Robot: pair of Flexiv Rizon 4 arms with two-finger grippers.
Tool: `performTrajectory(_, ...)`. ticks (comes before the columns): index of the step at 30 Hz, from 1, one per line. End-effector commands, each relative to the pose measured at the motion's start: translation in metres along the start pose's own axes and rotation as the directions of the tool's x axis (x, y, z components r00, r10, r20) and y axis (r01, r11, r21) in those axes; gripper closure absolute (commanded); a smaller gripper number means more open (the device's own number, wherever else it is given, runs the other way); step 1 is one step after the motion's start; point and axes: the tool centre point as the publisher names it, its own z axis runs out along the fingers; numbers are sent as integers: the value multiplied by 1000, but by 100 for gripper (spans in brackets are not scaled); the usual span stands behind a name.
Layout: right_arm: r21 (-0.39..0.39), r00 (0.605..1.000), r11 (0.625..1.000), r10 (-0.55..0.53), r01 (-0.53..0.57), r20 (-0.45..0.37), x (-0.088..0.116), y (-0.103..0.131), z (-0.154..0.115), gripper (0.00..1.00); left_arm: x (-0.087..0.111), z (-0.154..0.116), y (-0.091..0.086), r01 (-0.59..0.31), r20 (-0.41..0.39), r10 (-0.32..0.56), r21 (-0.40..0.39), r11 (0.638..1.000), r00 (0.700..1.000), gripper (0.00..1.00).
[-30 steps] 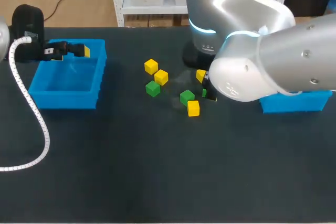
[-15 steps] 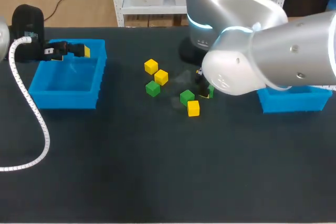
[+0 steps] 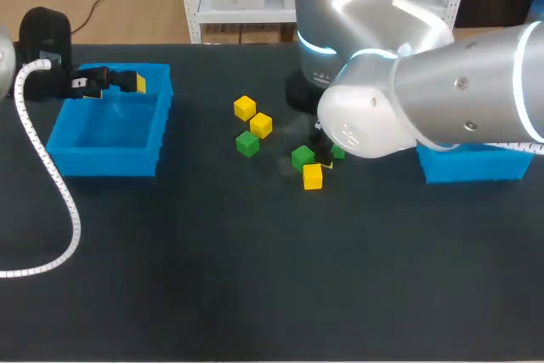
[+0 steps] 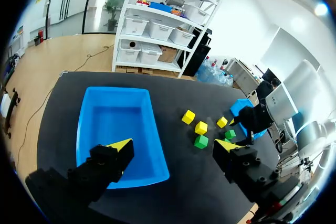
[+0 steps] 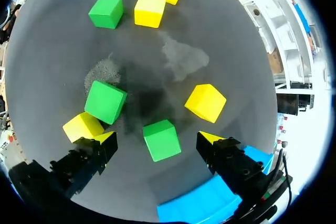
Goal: Put the green cubes in the right bin and the yellow cubes in the left bin.
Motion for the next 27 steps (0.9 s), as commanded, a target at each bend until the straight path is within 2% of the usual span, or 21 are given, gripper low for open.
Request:
performTrajectory(1,-7,1000,1000,6,-6,-2,-4,-1,2,0,1,0,2,-3,7,2,12,1000,1000,0)
performTrajectory(4,-13,1000,1000,16,-16,-6,-4,0,4,0,1,0,2,-3,7,2,12,1000,1000,0)
performTrajectory(6,-14,1000,1000,21,-21,-9,-3,-1,5,49,1,0,2,-3,7,2,12,1000,1000,0)
performTrajectory(9,-15,1000,999,28,-28,-15,0,-1,7,71,1,0,2,-3,7,2,12,1000,1000,0)
performTrajectory(10,-15,999,999,32,-32,-16,0,-2,8,76,1,0,2,-3,7,2,12,1000,1000,0)
performTrajectory(11,-15,999,999,34,-34,-16,1,-2,8,99,1,0,2,-3,7,2,12,1000,1000,0)
performTrajectory(21,0,997,997,81,-81,-4,4,-12,2,100,1,0,2,-3,7,2,12,1000,1000,0)
performTrajectory(24,26,992,993,118,-119,35,6,-25,-14,100,1,0,2,-3,7,2,12,1000,1000,0)
performTrajectory(27,74,978,980,176,-185,113,11,-49,-46,100,1,0,2,-3,7,2,12,1000,1000,0)
